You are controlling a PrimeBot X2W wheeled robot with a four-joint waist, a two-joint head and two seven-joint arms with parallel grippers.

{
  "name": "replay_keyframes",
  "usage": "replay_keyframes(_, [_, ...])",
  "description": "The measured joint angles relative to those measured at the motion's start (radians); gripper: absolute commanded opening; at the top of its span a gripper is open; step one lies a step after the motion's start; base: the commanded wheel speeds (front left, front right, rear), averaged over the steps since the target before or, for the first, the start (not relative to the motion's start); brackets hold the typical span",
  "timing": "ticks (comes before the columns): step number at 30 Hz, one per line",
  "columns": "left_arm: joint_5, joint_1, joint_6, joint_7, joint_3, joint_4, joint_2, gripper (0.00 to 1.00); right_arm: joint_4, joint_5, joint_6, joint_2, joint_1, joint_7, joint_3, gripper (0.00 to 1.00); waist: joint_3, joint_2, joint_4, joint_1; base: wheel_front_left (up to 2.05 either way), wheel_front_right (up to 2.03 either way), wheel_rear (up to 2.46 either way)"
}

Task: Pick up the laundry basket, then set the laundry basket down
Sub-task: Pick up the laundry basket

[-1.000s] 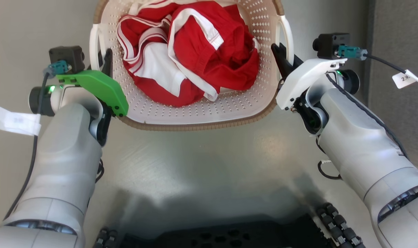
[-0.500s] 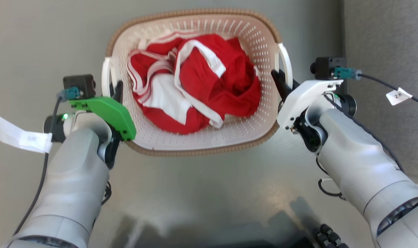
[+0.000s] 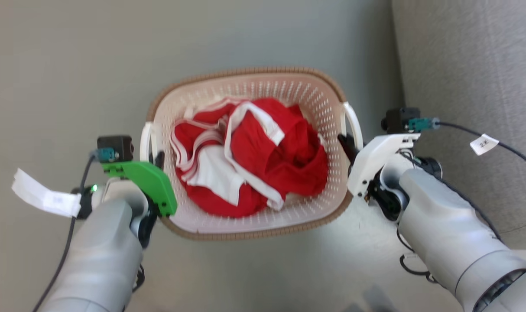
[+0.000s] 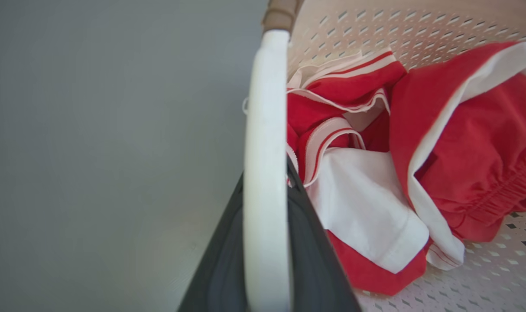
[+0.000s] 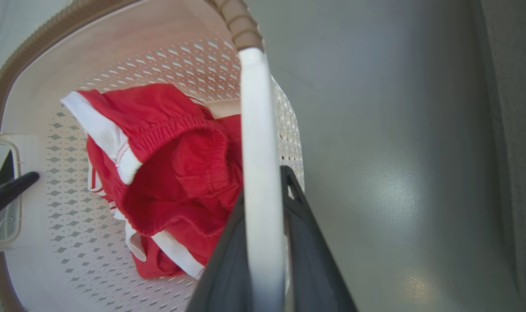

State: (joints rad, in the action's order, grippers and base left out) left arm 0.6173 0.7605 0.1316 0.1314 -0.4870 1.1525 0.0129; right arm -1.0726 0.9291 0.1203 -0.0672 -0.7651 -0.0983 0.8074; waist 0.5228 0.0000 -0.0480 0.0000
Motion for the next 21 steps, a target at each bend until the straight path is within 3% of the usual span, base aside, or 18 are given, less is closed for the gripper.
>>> replay_keyframes(21, [0.112,-0.201,0.0,-0.109,-0.077,0.019,0.0,0.0,-0.02,0.083,0.0,0.007,0.185,0.128,0.085,0.0,-0.304,0.0,-0.023,0.0,0.0,0.0,0.0])
